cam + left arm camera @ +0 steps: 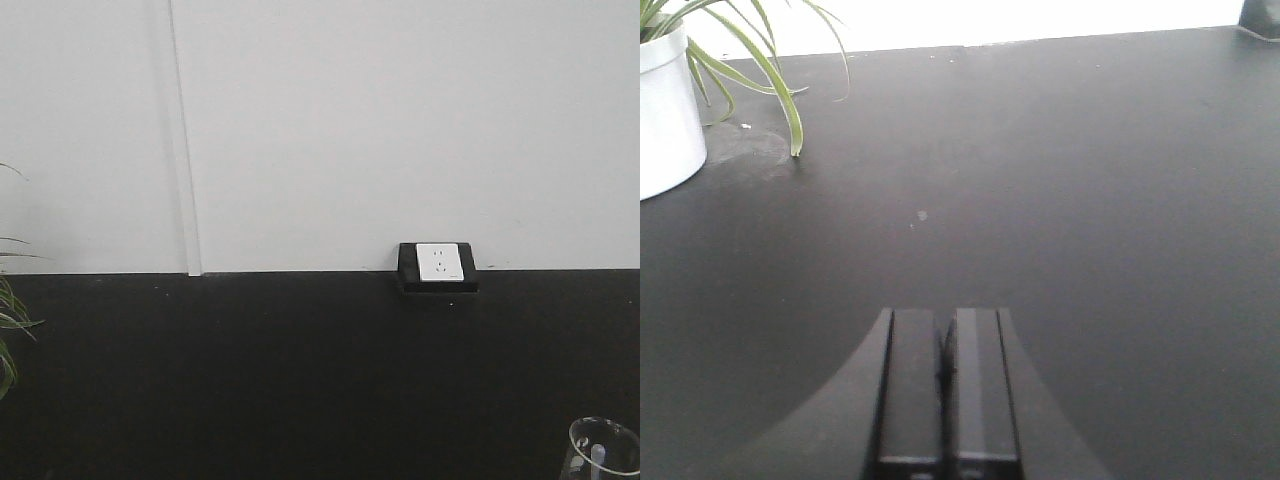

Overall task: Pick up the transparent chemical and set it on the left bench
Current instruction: 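Move the right gripper down over the clear pipette in the glass beaker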

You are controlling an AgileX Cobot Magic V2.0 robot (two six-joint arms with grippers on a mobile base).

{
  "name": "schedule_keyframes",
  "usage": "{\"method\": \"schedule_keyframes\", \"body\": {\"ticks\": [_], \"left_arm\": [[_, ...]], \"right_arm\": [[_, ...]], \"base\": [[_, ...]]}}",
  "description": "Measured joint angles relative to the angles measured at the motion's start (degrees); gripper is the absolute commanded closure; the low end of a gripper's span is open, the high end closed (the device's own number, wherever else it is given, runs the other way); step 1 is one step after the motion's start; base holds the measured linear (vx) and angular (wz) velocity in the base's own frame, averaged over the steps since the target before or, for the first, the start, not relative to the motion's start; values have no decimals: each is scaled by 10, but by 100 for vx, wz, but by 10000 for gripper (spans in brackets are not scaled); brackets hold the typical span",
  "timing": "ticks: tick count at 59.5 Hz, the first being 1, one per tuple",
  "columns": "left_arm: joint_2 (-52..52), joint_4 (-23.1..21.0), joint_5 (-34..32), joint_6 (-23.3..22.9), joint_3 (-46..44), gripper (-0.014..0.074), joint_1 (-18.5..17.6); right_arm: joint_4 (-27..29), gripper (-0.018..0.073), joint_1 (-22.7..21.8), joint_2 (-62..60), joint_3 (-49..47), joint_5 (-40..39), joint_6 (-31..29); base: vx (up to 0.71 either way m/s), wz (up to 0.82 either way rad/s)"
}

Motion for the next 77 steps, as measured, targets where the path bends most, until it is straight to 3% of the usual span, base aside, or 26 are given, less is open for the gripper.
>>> {"method": "schedule_keyframes", "body": {"ticks": [62,69,77], "left_arm": [[0,0,0,0,0,600,0],[0,0,0,0,0,600,0],[0,0,0,0,0,600,0]], "right_arm": [[-11,567,0,0,0,-2,-11],[-10,567,0,0,0,-36,-11],[-10,564,0,0,0,-138,-11]], "base": [[0,0],[0,0],[0,0]]}}
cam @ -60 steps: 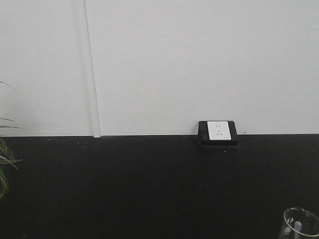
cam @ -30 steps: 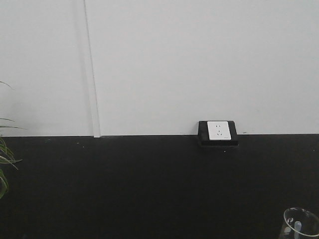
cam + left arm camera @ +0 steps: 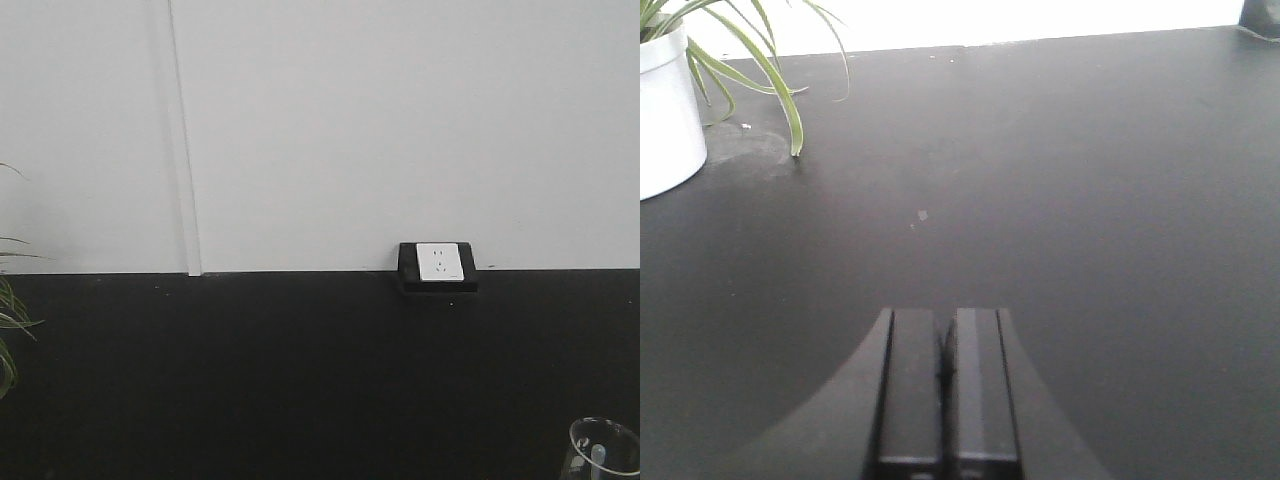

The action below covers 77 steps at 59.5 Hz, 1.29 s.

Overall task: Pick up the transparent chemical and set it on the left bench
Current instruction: 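Move the right gripper down over the clear pipette in the glass beaker, then grasp the pipette bulb with the right gripper and lift it out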

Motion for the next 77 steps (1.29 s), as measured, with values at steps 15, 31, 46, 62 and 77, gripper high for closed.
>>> {"method": "schedule_keyframes", "body": {"ticks": [15,31,46,62,77], "left_arm": [[0,0,0,0,0,600,0],[0,0,0,0,0,600,0],[0,0,0,0,0,600,0],[0,0,0,0,0,600,0],[0,0,0,0,0,600,0]], "right_arm": [[-3,562,0,78,-143,46,-54],[-1,562,0,299,-271,117,-30],[6,557,0,465,-273,108,0],[6,399,0,522,-273,82,-3],[6,57,0,554,-273,84,-52]], "base": [[0,0],[0,0],[0,0],[0,0],[0,0]]}}
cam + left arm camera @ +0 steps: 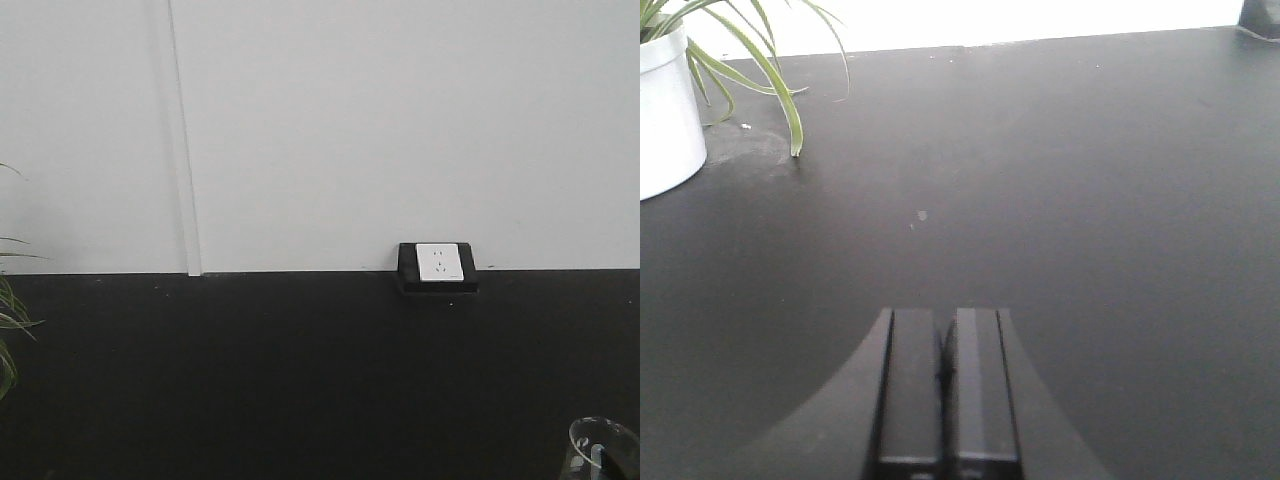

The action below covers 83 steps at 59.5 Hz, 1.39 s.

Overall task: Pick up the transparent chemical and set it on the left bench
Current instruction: 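Grasp the pipette bulb with the right gripper and lift it out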

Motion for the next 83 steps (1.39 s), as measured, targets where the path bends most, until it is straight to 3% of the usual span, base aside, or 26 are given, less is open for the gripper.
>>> {"method": "schedule_keyframes", "body": {"ticks": [8,25,39,51,64,83], "left_arm": [[0,0,0,0,0,600,0],[0,0,0,0,0,600,0],[0,0,0,0,0,600,0],[0,0,0,0,0,600,0],[0,0,0,0,0,600,0],[0,0,0,0,0,600,0]], "right_arm": [[0,-38,0,41,0,-6,-30],[13,-10,0,140,0,-125,-97],[106,-10,0,227,-2,-207,-160],[212,3,0,248,-2,-229,-221],[234,123,0,248,-2,-241,-248],[235,438,0,248,-2,-241,-249]], "base": [[0,0],[0,0],[0,0],[0,0],[0,0],[0,0]]}}
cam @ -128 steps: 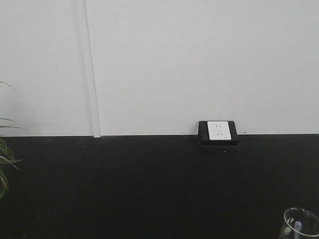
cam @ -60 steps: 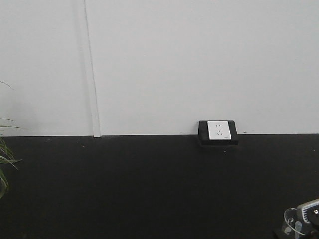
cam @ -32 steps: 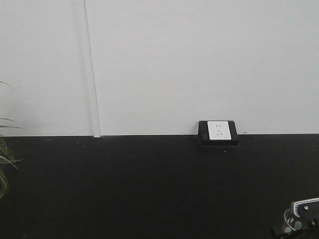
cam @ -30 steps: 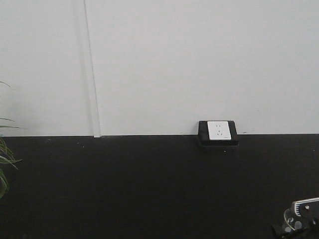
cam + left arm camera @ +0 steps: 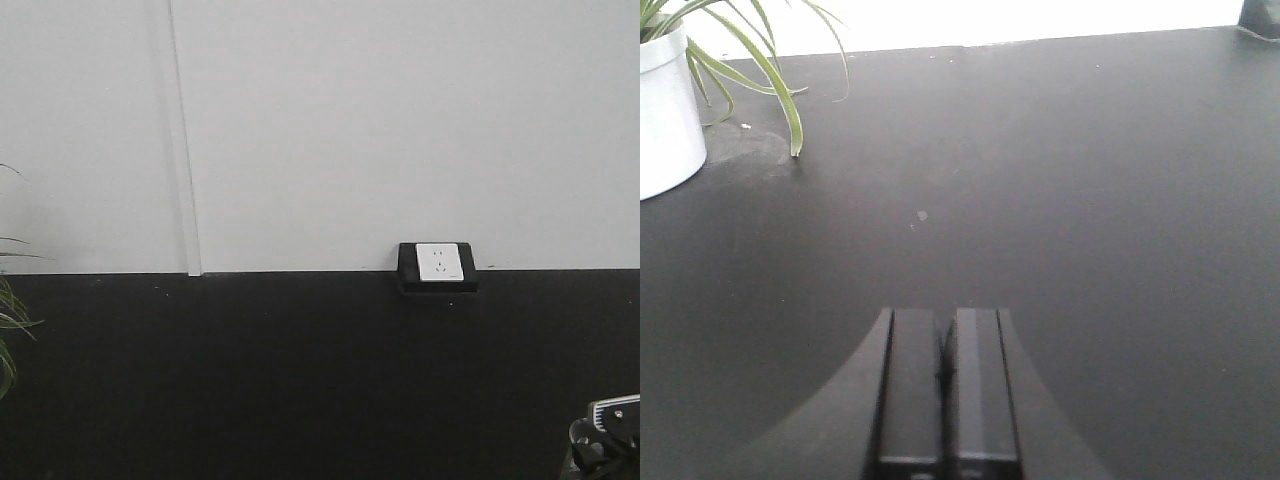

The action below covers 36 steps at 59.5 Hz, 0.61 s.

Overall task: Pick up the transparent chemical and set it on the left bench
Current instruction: 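Grasp the pipette bulb with the right gripper and lift it out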

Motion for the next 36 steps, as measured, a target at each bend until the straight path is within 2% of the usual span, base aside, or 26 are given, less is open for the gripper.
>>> {"method": "schedule_keyframes", "body": {"ticks": [9,23,36], "left_arm": [[0,0,0,0,0,600,0],[0,0,0,0,0,600,0],[0,0,0,0,0,600,0]], "right_arm": [[0,571,0,0,0,-10,0],[0,568,0,-36,0,-17,-5],[0,563,0,-162,0,14,-10]], "base": [[0,0],[0,0],[0,0]]}}
